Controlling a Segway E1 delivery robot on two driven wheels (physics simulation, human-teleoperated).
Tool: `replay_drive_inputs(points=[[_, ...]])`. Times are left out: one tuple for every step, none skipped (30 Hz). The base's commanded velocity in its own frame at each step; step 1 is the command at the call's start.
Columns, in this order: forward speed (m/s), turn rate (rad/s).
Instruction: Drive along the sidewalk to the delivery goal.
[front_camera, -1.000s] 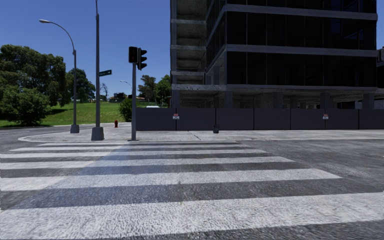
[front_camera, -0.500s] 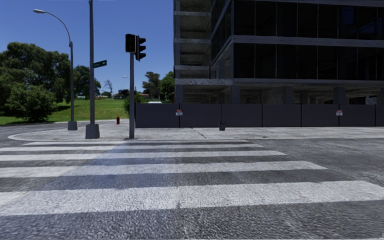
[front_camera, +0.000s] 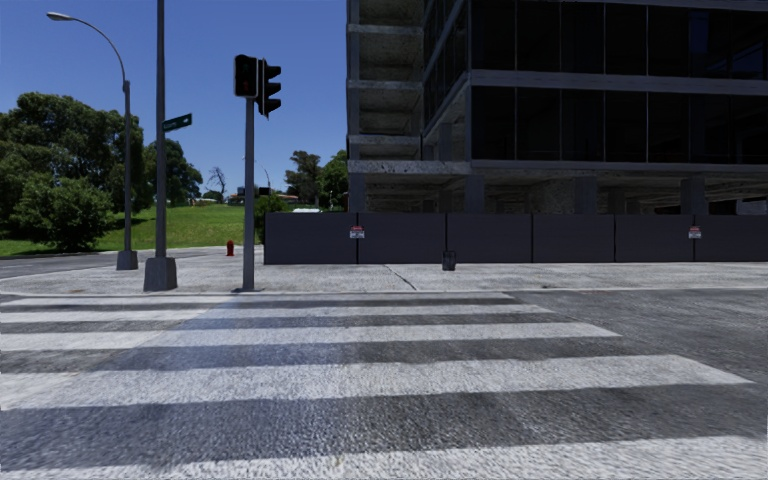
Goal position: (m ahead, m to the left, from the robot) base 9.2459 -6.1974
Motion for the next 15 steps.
replay_drive_inputs(points=[[1.49,0.0],[1.49,0.0],[1.49,0.0],[1.49,0.0],[1.49,0.0],[1.49,0.0],[1.49,0.0],[1.49,0.0],[1.49,0.0],[1.49,0.0],[1.49,0.0],[1.49,0.0],[1.49,0.0],[1.49,0.0],[1.49,0.0]])
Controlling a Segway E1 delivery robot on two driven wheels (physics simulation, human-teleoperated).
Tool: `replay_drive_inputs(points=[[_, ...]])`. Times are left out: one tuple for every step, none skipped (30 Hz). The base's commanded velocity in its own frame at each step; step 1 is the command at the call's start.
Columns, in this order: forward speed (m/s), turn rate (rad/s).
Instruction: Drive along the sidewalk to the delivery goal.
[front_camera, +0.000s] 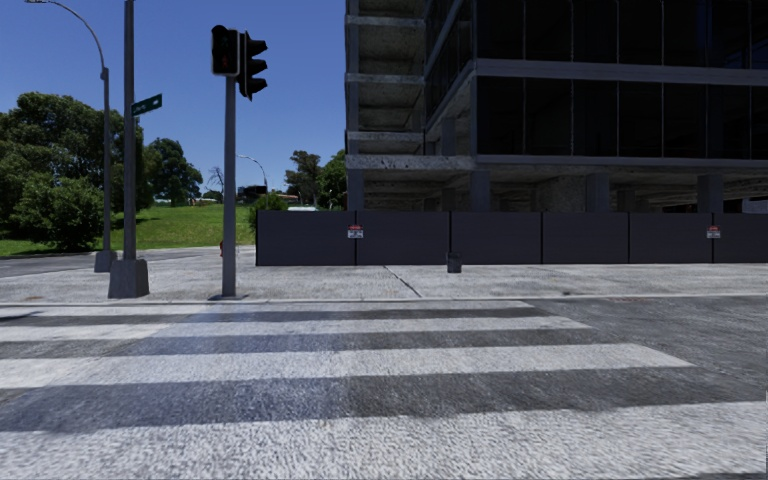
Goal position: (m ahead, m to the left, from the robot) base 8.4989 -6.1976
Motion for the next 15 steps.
replay_drive_inputs(points=[[1.49,0.0],[1.49,0.0],[1.49,0.0],[1.49,0.0],[1.49,0.0],[1.49,0.0],[1.49,0.0],[1.49,0.0],[1.49,0.0],[1.49,0.0],[1.49,0.0],[1.49,0.0],[1.49,0.0],[1.49,0.0],[1.49,0.0]])
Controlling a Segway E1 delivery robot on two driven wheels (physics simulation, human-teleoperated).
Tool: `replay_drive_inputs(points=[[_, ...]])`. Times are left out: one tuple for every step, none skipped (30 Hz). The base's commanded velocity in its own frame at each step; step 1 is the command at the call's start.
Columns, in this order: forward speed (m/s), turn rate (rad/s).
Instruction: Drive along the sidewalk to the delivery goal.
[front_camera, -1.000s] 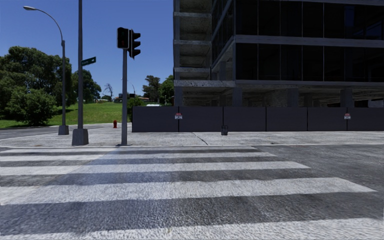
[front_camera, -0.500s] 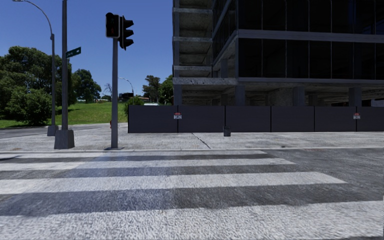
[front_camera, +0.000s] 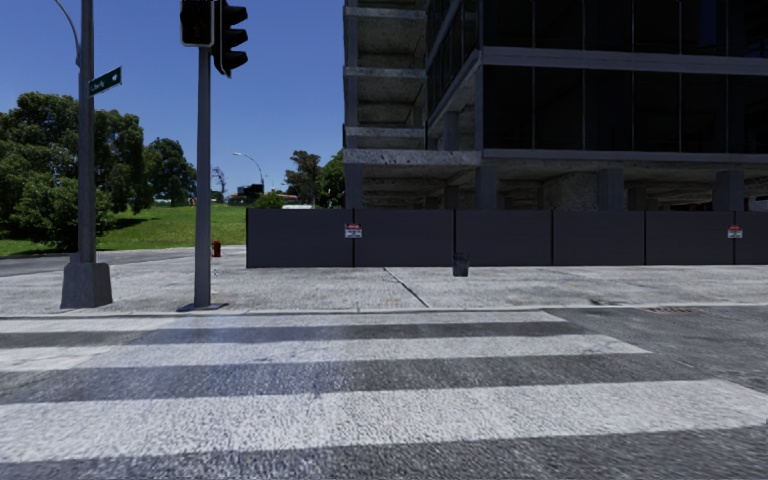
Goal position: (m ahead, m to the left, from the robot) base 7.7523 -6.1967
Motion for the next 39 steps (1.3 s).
replay_drive_inputs(points=[[1.49,0.0],[1.49,0.0],[1.49,0.0],[1.49,0.0],[1.49,0.0],[1.49,0.0],[1.49,0.0],[1.49,0.08],[1.49,0.32],[1.49,0.51],[1.49,0.56],[1.49,0.03],[1.49,0.01],[1.49,0.01],[1.49,0.0],[1.49,0.0],[1.49,0.0],[1.49,0.0],[1.49,0.0],[1.49,0.0],[1.49,0.0],[1.49,0.0],[1.49,0.0],[1.49,0.0],[1.49,0.0],[1.49,0.0],[1.49,0.0],[1.49,0.0],[1.49,0.0],[1.49,0.0],[1.49,0.0],[1.49,0.0],[1.49,0.0],[1.49,0.0],[1.49,0.0],[1.49,0.0],[1.49,0.0],[1.49,0.0],[1.49,0.0]])
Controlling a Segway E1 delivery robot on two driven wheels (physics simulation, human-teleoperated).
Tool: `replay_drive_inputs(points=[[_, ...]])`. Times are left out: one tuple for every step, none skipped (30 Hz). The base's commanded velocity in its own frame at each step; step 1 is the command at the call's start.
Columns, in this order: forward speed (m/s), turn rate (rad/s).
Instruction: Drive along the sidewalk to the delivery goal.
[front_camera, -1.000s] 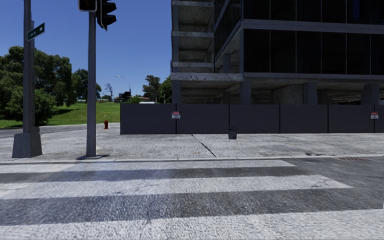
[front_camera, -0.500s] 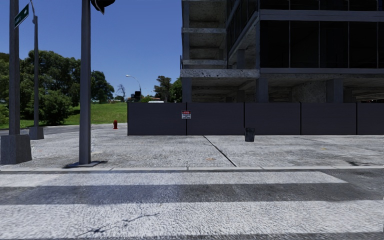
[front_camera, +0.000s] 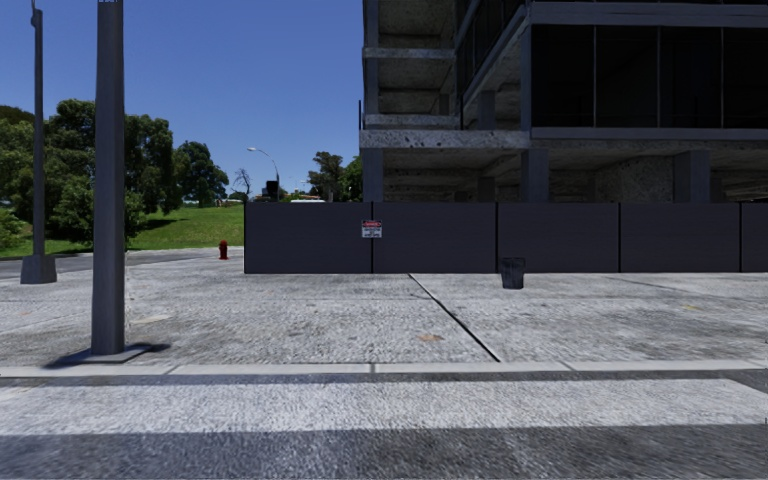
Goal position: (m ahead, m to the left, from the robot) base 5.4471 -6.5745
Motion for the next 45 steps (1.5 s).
replay_drive_inputs(points=[[1.49,0.0],[1.49,0.0],[1.49,0.0],[1.49,0.0],[1.49,0.0],[1.49,0.0],[1.49,0.0],[1.49,0.0],[1.49,0.0],[1.49,0.0],[1.49,0.0],[1.49,0.0],[1.49,0.0],[1.49,0.0],[1.49,0.0],[1.49,0.0],[1.49,0.0],[1.49,0.0],[1.49,0.0],[1.49,0.0],[1.49,0.0],[1.49,0.0],[1.49,0.0],[1.49,0.0],[1.49,0.0],[1.49,0.0],[1.49,0.0],[1.49,0.0],[1.49,0.0],[1.49,0.0],[1.49,0.0],[1.49,0.0],[1.49,0.0],[1.49,0.0],[1.49,0.0],[1.49,0.0],[1.49,0.0],[1.49,0.0],[1.49,0.0],[1.49,0.0],[1.49,0.0],[1.49,0.0],[1.49,0.0],[1.49,0.0],[1.49,0.0]])
